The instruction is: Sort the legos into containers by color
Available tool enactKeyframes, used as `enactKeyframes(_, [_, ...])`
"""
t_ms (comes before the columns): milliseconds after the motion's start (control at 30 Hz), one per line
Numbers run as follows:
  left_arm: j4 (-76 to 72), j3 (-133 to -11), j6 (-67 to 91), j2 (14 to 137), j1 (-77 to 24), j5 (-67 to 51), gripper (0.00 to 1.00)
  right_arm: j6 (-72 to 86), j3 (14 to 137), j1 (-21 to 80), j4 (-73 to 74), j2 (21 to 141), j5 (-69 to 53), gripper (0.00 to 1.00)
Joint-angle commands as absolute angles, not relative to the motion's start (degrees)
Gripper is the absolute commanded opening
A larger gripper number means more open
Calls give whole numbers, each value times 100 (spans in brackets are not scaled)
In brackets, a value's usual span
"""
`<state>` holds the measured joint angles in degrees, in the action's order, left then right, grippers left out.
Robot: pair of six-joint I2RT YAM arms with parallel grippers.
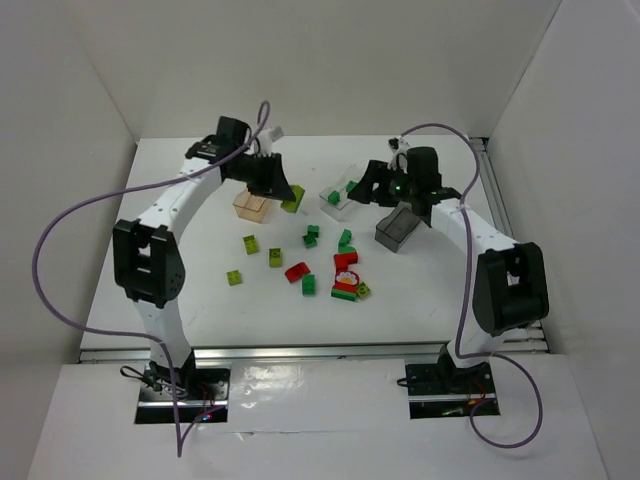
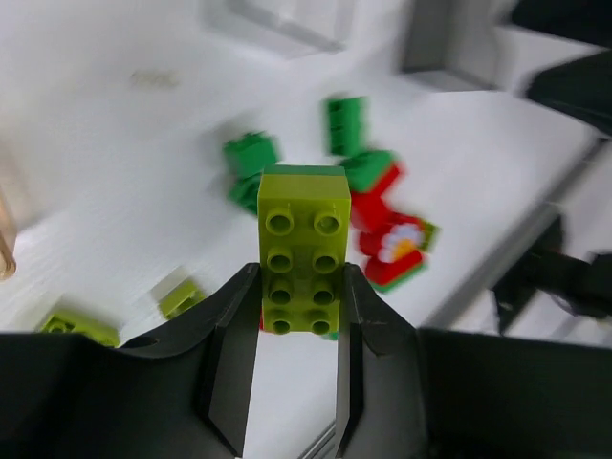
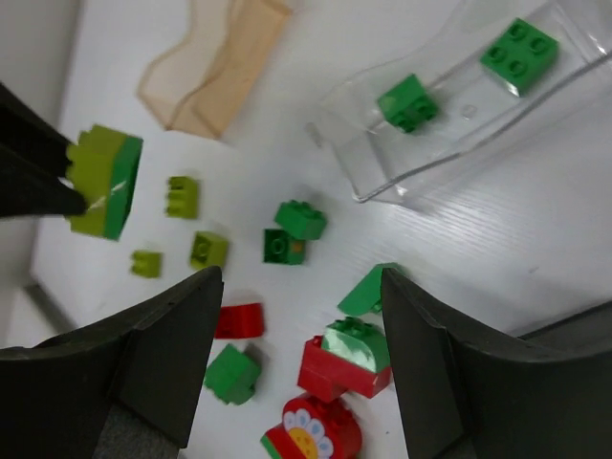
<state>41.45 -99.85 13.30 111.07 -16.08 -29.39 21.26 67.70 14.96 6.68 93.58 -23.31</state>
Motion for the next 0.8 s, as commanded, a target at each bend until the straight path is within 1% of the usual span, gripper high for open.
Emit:
enactKeyframes(0, [3490,-9862,888,10591,-1293,-5551,0,2312,6557,1257,-779,8825,-4583,74])
enactKeyframes(33, [3385,-9809,888,10530,-1161,-5937,0,2381,6470,1257,-895,8824,-4753,76])
enactKeyframes(67, [3227,-9756,992,10460,-1160,-6611,0,2521,6408,1257,-1053,8763,-4894,77])
enactKeyframes(100, [2982,-9756,993,10459,-1082,-6844,0,2627,6346,1257,-1472,8763,-5061,79])
enactKeyframes(133, [2866,-9695,1063,10407,-1081,-6960,0,2750,6224,1257,-1720,8763,-5411,79])
enactKeyframes(233, [2594,-9466,1186,10275,-1081,-7276,0,3312,6152,1257,-2617,8763,-5948,81])
enactKeyframes(300, [2348,-9388,1274,10274,-1081,-7522,0,3532,6152,1388,-2855,8824,-6021,81])
enactKeyframes(500, [1741,-9185,1591,10081,-1081,-7646,0,3700,6442,1775,-3190,9201,-6178,84])
enactKeyframes(767, [1565,-9132,1757,10081,-1081,-7708,0,3946,6740,2074,-3393,9579,-6179,84])
